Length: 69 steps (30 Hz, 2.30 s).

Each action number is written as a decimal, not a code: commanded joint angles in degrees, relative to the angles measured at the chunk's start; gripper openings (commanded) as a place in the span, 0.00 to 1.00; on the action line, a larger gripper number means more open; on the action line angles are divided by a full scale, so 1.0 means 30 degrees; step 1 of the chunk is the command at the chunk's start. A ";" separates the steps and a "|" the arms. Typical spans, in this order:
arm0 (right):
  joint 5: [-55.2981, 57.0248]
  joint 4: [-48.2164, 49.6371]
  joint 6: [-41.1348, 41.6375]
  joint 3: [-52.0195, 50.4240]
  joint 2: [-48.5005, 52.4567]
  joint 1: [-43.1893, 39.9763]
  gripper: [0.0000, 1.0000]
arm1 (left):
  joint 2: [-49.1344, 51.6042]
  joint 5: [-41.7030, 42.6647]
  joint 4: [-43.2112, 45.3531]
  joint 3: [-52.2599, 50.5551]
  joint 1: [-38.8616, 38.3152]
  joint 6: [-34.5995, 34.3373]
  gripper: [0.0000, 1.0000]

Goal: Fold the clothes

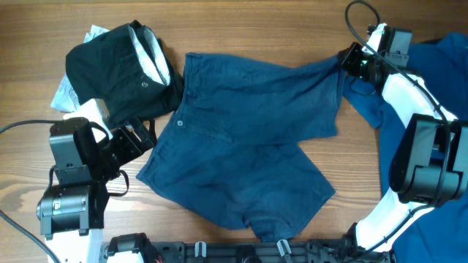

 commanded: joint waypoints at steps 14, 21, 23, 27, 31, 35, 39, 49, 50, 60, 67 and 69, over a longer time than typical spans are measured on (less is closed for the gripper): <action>-0.3432 -0.9508 -0.2747 0.0073 -0.0663 -0.3679 0.44 | -0.0015 0.0291 0.0095 0.0379 0.0036 0.0306 1.00; -0.0393 -1.2560 -0.3016 -0.2747 -0.0627 -0.1486 0.43 | -0.0015 0.0291 0.0321 0.0379 0.0036 0.0306 1.00; 0.0073 -1.2109 -0.2681 -0.3898 -0.0627 -0.0816 0.43 | -0.0015 0.0291 0.0364 0.0379 0.0036 0.0306 1.00; 0.0219 -1.2735 -0.2951 -0.4663 -0.0627 -0.0452 0.04 | -0.0015 0.0291 0.0357 0.0379 0.0036 0.0306 1.00; 0.3417 -1.4222 -0.2900 -0.4007 -0.1260 -0.1268 0.04 | -0.0015 0.0291 0.0372 0.0379 0.0036 0.0313 1.00; 0.5260 -1.4906 -0.2441 -0.3351 -0.2630 -0.2521 0.05 | -0.0015 0.0291 0.0423 0.0379 0.0036 0.0313 1.00; 0.4350 -1.5089 -0.2514 -0.3351 -0.3504 -0.2718 0.37 | -0.0015 0.0299 0.0488 0.0372 0.0036 0.0306 1.00; -0.1719 -1.4834 -0.4481 -0.3351 -0.4255 -0.2718 0.54 | 0.3257 0.0219 -0.4218 -0.0087 0.0036 0.1311 0.93; -0.1654 -1.4455 -0.4473 -0.3351 -0.4517 -0.2718 0.54 | 0.4007 0.0393 -0.4167 -0.0248 0.0036 0.1333 0.92; 0.0219 -1.0469 -0.1581 -0.3366 -0.4473 -0.0015 0.04 | 0.6827 0.4546 -0.0954 -0.0233 0.0036 0.1749 0.78; 0.2900 -0.7257 0.2419 -0.3366 -0.1166 0.2878 0.04 | 0.5464 0.4524 -0.0911 -0.0182 0.0036 0.1756 0.83; 0.2914 -0.6178 0.3548 -0.3366 0.0044 0.3198 0.04 | 0.4983 0.4524 -0.0903 -0.0182 0.0036 0.1756 0.84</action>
